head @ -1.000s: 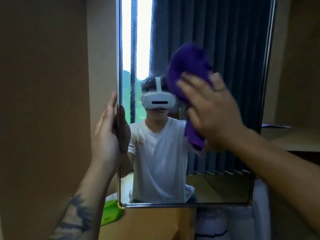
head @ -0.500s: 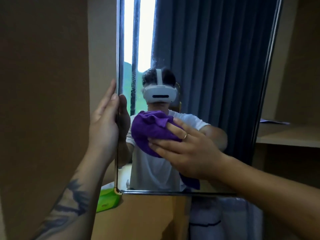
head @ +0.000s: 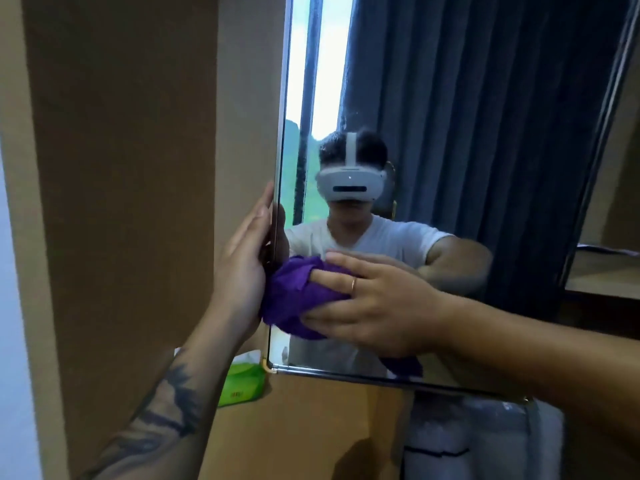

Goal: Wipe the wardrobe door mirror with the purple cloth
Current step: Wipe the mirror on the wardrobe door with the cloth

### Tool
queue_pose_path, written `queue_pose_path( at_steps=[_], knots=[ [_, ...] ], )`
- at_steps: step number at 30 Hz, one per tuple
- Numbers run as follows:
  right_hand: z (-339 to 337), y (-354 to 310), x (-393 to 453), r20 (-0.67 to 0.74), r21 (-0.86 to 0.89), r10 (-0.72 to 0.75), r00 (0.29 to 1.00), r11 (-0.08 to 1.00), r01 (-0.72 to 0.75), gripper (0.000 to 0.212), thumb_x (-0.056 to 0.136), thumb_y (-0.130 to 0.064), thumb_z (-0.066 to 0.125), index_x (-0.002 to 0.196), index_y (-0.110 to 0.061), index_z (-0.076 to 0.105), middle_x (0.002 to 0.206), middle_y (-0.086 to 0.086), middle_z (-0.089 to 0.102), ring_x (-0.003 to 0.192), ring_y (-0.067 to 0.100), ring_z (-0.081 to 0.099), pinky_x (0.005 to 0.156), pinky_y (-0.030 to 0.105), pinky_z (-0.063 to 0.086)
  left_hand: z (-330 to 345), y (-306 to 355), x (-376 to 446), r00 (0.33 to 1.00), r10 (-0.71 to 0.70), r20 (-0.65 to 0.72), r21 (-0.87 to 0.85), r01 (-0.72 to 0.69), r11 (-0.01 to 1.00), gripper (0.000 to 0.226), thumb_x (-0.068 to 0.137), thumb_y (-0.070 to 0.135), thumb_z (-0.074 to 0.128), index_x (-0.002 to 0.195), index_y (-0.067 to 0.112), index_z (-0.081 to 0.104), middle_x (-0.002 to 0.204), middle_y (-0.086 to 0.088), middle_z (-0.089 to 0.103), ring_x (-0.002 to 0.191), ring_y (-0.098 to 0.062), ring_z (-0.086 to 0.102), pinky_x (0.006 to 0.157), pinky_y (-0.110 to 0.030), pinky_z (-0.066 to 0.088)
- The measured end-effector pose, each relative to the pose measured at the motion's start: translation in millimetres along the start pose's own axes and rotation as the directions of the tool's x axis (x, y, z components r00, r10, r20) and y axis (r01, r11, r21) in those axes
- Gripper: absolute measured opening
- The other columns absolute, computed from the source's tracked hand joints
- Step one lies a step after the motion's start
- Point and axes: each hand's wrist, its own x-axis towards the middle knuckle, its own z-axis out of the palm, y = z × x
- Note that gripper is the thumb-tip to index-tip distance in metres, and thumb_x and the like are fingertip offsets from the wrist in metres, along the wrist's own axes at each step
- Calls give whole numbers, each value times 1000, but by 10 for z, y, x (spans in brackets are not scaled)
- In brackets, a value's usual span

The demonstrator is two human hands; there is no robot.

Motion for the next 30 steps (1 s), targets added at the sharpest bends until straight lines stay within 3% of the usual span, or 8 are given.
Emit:
queue_pose_path(
  at_steps=[4, 9, 15, 18, 20, 24, 26, 30],
  knots=[
    [-38, 47, 86, -186, 8, 414, 891, 907, -420, 36, 106, -20, 44, 130, -17, 71, 136, 1, 68, 138, 43, 51, 116, 63, 36, -29, -7, -45, 997, -69, 43, -3, 69, 998, 38, 110, 29, 39, 141, 28, 59, 137, 4, 67, 128, -18, 62, 113, -42, 46],
    [35, -206, 75, 5, 48, -52, 999, 998, 52, 30, 106, -19, 49, 126, -18, 71, 127, 0, 71, 136, 36, 54, 119, 57, 35, -66, -54, -59, 999, -45, 14, 61, 44, 997, 37, 109, 40, 40, 137, 37, 63, 144, 8, 61, 137, -15, 54, 120, -45, 37],
    [-61, 105, 10, -186, -27, 343, 921, 935, -354, 32, 103, -16, 54, 130, -17, 71, 137, 1, 68, 138, 43, 51, 116, 63, 37, -120, -132, -59, 992, -98, 81, -17, 100, 995, 41, 105, 45, 43, 141, 34, 59, 148, -6, 58, 143, -33, 45, 118, -46, 32],
    [16, -195, -164, 7, 8, 17, 1000, 1000, -17, 34, 108, -17, 44, 131, -22, 70, 134, -2, 69, 142, 39, 48, 122, 60, 30, -130, -170, -43, 999, -50, 17, 4, 50, 999, 36, 105, 44, 47, 137, 38, 63, 155, -4, 50, 148, -33, 38, 124, -54, 27],
    [-79, -67, -230, 117, 25, -128, 985, 992, 126, 44, 111, -15, 30, 133, -26, 67, 136, -5, 67, 142, 36, 48, 125, 57, 24, -118, -173, -45, 999, -43, 5, 0, 43, 999, 35, 104, 43, 50, 137, 38, 63, 157, -6, 45, 150, -32, 32, 125, -56, 22],
    [-232, 315, -318, -78, -38, 192, 978, 980, -195, 32, 105, -15, 52, 129, -19, 73, 137, 1, 68, 137, 42, 53, 116, 61, 38, -94, -168, -63, 998, -64, 12, -62, 65, 996, 34, 108, 33, 45, 135, 34, 65, 155, -9, 48, 148, -34, 34, 122, -52, 26],
    [-213, 171, -400, -153, -31, 299, 942, 951, -307, 30, 101, -15, 61, 127, -16, 74, 136, 2, 69, 137, 45, 51, 114, 64, 40, -71, -146, -85, 1000, -28, -10, -53, 27, 998, 35, 109, 28, 43, 137, 27, 64, 150, -3, 55, 144, -23, 45, 118, -38, 39],
    [-177, -31, -567, -1, 8, -9, 1000, 1000, 9, 29, 102, -18, 63, 129, -25, 73, 132, -4, 71, 137, 35, 55, 117, 59, 39, -17, -101, -98, 999, 24, -33, 19, -23, 1000, 35, 108, 21, 44, 141, 22, 60, 144, 9, 60, 130, 0, 56, 97, -9, 47]
  ],
)
